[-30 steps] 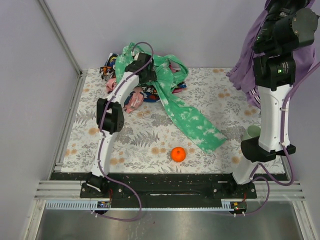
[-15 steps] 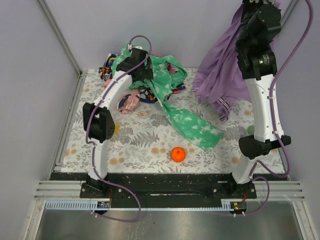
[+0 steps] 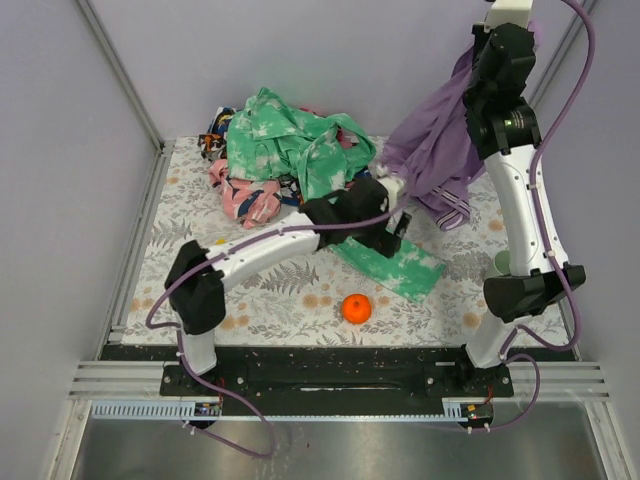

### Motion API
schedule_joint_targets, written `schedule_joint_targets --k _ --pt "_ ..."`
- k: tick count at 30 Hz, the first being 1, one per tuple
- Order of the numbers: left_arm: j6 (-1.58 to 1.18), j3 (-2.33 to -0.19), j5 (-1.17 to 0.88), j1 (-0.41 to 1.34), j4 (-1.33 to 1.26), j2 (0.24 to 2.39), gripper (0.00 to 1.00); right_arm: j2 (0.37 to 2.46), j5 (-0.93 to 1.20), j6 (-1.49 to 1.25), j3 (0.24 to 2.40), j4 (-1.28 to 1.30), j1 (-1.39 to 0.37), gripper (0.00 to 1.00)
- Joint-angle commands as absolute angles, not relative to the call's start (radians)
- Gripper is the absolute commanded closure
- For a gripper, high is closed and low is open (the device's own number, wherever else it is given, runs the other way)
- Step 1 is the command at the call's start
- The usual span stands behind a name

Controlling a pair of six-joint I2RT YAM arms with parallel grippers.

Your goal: Pick out a specific cloth from the pile

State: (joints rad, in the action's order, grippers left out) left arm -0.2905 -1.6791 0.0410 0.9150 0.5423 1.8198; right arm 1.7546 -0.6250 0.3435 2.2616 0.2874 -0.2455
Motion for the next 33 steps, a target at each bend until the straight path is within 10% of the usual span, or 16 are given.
schedule_joint_targets --k 1,10,18,23,28,33 --pt "-0.324 -1.629 -0.159 0.980 0.413 1.888 0.01 1.694 -0.595 0.273 2.166 0.212 -0.170 1.00" --pt "-0.425 -1.570 -0.045 0.983 0.451 1.886 0.01 1.676 -0.357 0.045 1.594 0.086 -0.140 1.00" --pt "-0.505 -1.310 0.182 0.976 0.423 1.606 0.01 1.997 -0.327 -0.191 1.566 0.170 -0.071 0.98" --pt "-0.549 -1.197 0.277 0.948 0.457 1.445 0.01 2.072 -0.247 -0.259 1.641 0.297 -0.040 0.68" --pt "-0.584 -1.109 0.345 0.928 0.495 1.298 0.01 1.935 -0.180 -0.227 1.687 0.374 -0.034 0.01" --pt "-0.638 -1.052 0.422 0.925 0.570 1.172 0.01 1.642 -0.057 -0.222 1.639 0.390 -0.034 0.01"
